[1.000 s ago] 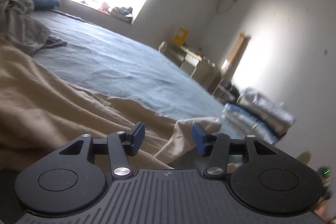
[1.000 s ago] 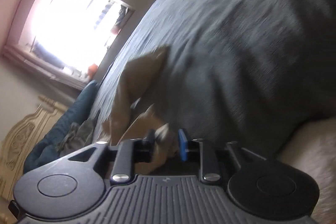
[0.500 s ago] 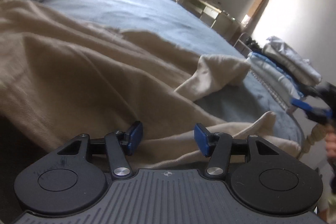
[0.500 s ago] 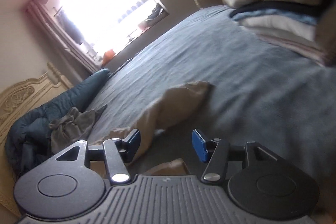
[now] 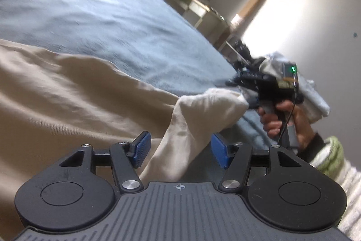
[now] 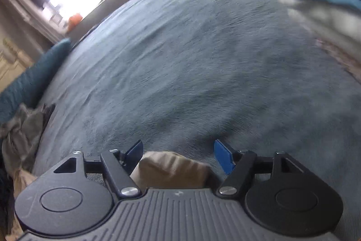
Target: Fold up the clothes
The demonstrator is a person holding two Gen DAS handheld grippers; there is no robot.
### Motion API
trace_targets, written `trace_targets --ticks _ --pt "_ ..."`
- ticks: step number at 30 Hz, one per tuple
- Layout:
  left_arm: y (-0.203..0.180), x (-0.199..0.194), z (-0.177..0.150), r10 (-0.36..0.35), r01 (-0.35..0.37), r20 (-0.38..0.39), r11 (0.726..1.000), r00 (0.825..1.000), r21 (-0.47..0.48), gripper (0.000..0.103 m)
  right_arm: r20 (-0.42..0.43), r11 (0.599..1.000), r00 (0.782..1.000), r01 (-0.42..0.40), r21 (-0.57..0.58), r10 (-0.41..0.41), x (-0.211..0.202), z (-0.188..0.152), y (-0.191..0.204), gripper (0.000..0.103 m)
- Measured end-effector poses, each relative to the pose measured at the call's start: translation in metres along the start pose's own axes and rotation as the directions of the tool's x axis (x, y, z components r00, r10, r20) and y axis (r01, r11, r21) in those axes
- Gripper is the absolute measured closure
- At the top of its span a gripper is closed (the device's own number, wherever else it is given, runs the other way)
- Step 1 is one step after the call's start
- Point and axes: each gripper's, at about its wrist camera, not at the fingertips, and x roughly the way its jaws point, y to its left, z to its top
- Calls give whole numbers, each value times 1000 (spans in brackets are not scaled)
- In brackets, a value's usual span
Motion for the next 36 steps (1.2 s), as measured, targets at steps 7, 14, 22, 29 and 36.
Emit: trace_targets --ticks 7,14,22,29,36 --pt "-8 25 -7 13 -9 -53 998 999 68 44 -93 931 995 -55 -361 23 -11 -18 56 92" --pt "-19 3 -17 19 -13 -54 993 998 118 44 281 775 850 -210 -596 446 -159 -66 74 92" --pt "-15 -22 -31 -9 12 -46 997 999 72 44 396 833 847 -94 -545 355 -245 -176 -18 90" --pt "-27 -27 -27 4 0 -49 996 999 89 44 393 989 918 3 -148 56 -231 -215 -123 90" --pt "-47 6 -22 34 -25 -85 994 996 109 44 420 982 895 -91 -167 154 -230 -180 -92 88"
